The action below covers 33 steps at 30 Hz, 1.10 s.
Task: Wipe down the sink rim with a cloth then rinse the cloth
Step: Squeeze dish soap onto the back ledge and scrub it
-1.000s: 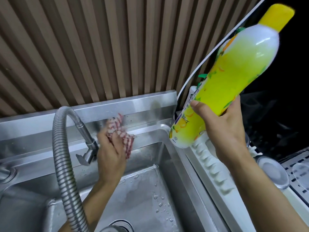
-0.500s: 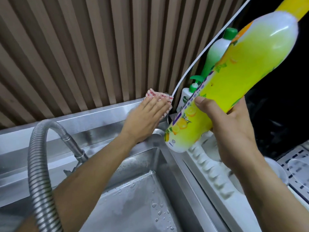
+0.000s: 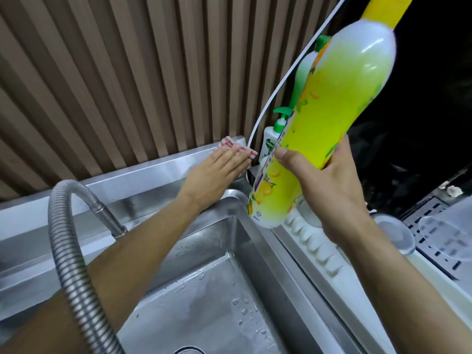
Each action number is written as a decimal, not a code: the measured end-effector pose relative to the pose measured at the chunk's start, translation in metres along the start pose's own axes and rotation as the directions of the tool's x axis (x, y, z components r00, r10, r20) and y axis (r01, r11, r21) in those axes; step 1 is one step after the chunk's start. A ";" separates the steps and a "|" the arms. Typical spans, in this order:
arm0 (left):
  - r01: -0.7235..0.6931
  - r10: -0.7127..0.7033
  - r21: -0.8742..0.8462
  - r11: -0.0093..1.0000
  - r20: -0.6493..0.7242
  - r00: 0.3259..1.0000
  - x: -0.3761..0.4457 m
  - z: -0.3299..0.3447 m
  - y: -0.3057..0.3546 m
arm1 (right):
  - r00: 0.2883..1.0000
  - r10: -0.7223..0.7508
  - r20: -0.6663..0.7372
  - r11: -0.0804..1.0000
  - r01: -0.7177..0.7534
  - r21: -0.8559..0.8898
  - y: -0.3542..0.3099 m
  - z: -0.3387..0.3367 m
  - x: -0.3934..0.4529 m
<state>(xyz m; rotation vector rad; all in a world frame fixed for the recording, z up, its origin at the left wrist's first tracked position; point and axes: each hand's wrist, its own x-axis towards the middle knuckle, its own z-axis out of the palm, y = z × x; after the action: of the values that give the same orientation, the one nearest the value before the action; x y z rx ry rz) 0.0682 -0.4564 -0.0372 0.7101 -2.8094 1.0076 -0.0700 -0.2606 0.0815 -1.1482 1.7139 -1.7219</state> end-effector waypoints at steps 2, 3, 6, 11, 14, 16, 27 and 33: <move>-0.044 0.044 -0.004 0.999 0.034 0.998 0.015 0.000 0.009 | 0.999 0.023 -0.022 1.000 -0.023 0.018 0.001 -0.004 -0.006; -0.077 0.076 0.012 0.997 0.052 0.996 0.014 0.002 0.011 | 0.999 0.037 -0.028 0.999 -0.037 0.019 0.003 -0.006 -0.009; -0.101 0.099 0.004 0.995 0.127 0.987 -0.022 0.011 0.012 | 0.997 0.072 -0.024 0.997 -0.072 0.007 0.007 -0.014 -0.015; 0.118 -0.057 -0.500 0.858 0.136 0.989 -0.084 0.020 0.031 | 0.995 0.088 -0.041 0.996 -0.087 0.009 0.001 -0.023 -0.015; 0.165 -0.040 -0.653 0.740 0.202 0.979 -0.056 0.013 0.042 | 0.996 0.085 -0.039 0.996 -0.085 0.020 -0.006 -0.022 -0.015; 0.168 -0.034 -0.716 0.677 0.197 0.980 -0.028 0.009 0.048 | 0.996 0.082 -0.019 0.996 -0.082 0.032 -0.009 -0.022 -0.018; 0.161 -0.066 -0.713 0.682 0.160 0.985 -0.097 0.027 0.030 | 0.998 0.060 0.019 0.997 -0.059 -0.044 0.003 -0.011 -0.016; 0.262 -0.185 -0.670 0.695 0.185 0.965 -0.117 0.026 0.038 | 0.997 -0.054 0.048 0.985 0.061 -0.159 0.028 0.039 0.004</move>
<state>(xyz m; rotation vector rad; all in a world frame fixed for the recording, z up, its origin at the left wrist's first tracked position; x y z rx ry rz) 0.1572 -0.4001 -0.1053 0.9597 -2.7491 -0.1595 -0.0471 -0.2903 0.0509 -1.3077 1.8367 -1.6033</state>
